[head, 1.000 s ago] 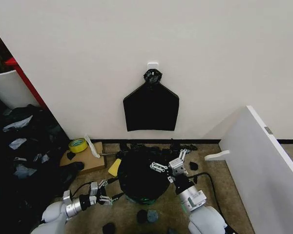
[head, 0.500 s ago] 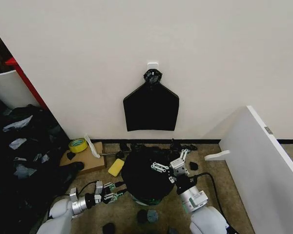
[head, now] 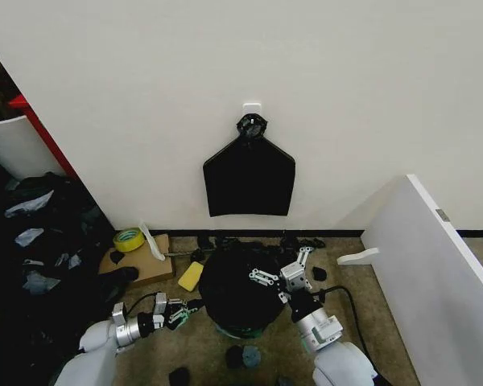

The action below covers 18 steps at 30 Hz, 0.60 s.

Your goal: Place the garbage bag over the trash bin.

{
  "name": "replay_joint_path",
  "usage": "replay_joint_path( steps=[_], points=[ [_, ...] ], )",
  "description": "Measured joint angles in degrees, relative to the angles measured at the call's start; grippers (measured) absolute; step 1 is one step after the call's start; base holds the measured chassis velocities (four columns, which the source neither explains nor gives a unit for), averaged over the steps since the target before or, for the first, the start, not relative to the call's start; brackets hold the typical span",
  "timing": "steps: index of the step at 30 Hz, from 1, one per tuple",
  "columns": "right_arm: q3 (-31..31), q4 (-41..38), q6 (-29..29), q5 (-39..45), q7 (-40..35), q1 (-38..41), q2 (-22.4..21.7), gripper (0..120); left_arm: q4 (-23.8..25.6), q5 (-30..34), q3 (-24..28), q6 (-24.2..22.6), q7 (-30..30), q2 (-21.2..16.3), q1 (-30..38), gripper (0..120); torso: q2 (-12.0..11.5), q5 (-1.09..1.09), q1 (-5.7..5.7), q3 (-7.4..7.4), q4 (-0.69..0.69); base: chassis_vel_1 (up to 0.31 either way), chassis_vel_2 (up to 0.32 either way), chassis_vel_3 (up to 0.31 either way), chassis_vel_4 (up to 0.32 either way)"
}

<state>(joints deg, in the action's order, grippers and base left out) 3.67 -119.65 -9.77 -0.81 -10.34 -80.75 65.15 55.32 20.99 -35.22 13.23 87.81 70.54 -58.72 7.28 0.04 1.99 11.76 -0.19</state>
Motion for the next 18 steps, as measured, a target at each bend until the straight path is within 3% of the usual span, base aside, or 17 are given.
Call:
replay_joint_path(
  steps=[6, 18],
  points=[
    [-0.15, 0.00, 0.02, 0.00, 0.00, 0.14, 0.22, 100, 1.34, -1.79, 0.59, 2.03, 0.01, -0.77, -1.80, 43, 0.00, 0.00, 0.00, 0.00, 0.01, 0.000, 0.000, 0.000, 0.000],
    [-0.24, 0.00, 0.06, -0.03, 0.00, 0.18, 0.22, 100, 3.03, -1.01, 0.80, 1.50, 0.01, 0.32, -3.41, 83, 0.00, 0.00, 0.00, 0.00, 0.00, 0.000, 0.000, 0.000, 0.000]
  ],
)
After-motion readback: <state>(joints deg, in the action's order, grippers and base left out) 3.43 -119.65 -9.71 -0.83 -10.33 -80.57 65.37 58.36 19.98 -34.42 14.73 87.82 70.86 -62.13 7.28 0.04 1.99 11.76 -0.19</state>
